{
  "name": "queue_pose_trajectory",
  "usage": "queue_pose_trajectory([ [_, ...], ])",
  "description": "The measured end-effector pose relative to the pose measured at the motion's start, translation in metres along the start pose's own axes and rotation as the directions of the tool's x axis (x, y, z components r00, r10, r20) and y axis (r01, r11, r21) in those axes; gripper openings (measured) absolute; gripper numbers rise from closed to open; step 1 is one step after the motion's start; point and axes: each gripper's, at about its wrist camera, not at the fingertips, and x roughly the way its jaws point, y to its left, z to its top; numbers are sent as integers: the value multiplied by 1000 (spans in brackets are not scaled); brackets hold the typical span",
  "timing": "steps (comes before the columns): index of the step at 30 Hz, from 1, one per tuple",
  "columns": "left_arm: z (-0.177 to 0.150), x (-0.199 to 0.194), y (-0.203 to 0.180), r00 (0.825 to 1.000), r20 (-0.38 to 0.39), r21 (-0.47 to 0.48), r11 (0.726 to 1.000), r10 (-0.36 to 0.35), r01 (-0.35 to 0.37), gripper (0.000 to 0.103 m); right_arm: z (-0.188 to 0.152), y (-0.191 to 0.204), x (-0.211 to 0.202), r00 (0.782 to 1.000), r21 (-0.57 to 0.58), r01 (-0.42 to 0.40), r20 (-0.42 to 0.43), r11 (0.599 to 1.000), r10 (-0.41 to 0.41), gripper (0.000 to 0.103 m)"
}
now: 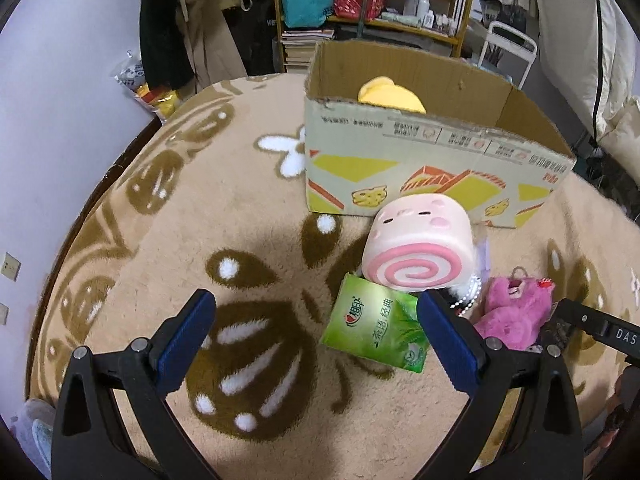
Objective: Organize soft objects
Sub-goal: 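Lower the left tool onto the green tissue pack while the right tool reaches the black tissue pack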
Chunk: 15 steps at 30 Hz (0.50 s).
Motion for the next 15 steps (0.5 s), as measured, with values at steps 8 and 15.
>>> queue_pose_trajectory([
  [8,-2,17,-19,999,-41,79,997,1,2,100,-1,-6,16,999,24,16,-51,1000,-14,70],
  [15,-7,28,-29,996,-87,114,993,-24,33,100,2,-6,18,998,30,10,-59,1000,-8,64],
])
